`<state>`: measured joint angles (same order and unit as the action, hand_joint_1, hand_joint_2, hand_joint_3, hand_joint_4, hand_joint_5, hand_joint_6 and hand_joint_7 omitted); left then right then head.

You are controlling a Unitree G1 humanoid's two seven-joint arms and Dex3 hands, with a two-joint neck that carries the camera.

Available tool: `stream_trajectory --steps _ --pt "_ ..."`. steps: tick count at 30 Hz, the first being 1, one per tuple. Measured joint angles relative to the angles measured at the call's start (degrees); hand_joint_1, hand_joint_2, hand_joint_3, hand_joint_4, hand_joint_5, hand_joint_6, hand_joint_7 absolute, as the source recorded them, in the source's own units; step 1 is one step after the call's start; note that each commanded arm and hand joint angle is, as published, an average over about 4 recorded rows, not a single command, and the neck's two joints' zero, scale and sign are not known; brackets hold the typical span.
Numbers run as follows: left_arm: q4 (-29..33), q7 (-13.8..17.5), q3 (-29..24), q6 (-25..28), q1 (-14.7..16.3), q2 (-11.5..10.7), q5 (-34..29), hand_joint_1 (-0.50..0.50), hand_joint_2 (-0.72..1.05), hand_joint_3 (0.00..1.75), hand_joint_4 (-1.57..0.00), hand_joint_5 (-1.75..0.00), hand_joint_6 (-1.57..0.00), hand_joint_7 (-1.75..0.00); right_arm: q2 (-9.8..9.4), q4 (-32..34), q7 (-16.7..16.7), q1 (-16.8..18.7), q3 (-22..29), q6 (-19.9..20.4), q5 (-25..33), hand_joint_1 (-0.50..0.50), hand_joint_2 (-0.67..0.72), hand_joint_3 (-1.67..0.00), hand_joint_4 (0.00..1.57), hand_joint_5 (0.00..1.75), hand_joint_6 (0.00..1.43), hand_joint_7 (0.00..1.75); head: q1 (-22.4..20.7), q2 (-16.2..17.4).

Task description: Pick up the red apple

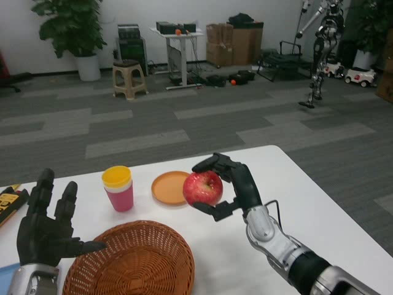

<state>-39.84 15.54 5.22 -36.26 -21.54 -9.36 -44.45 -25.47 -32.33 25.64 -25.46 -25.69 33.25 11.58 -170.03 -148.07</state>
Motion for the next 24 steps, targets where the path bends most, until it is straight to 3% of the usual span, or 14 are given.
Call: stream_trajectory --steps 10,15,24 --pt "0.0 0.3 0.0 0.0 0.0 0.1 0.0 -0.41 -0.10 0.00 0.00 -0.31 0.00 -0.21 0.00 0.1 0.5 0.0 -0.3 0.1 0.0 -0.46 -0.54 -1.59 1.31 1.07 1.36 1.40 -4.0 1.6" --pt "0.0 0.4 0.0 0.0 0.0 0.1 0.0 -0.41 -0.10 0.00 0.00 -0.31 0.00 -0.21 0.00 0.3 0.6 0.0 -0.3 0.2 0.0 -0.49 -0.54 -1.59 1.31 1.07 1.36 1.40 -7.2 9.4" --pt "0.3 0.6 0.0 0.0 0.4 0.1 0.0 -0.41 -0.10 0.00 0.00 -0.31 0.00 -0.21 0.00 0.6 0.6 0.0 -0.5 0.6 0.0 -0.47 -0.54 -1.59 1.31 1.07 1.37 1.40 -9.3 14.0"
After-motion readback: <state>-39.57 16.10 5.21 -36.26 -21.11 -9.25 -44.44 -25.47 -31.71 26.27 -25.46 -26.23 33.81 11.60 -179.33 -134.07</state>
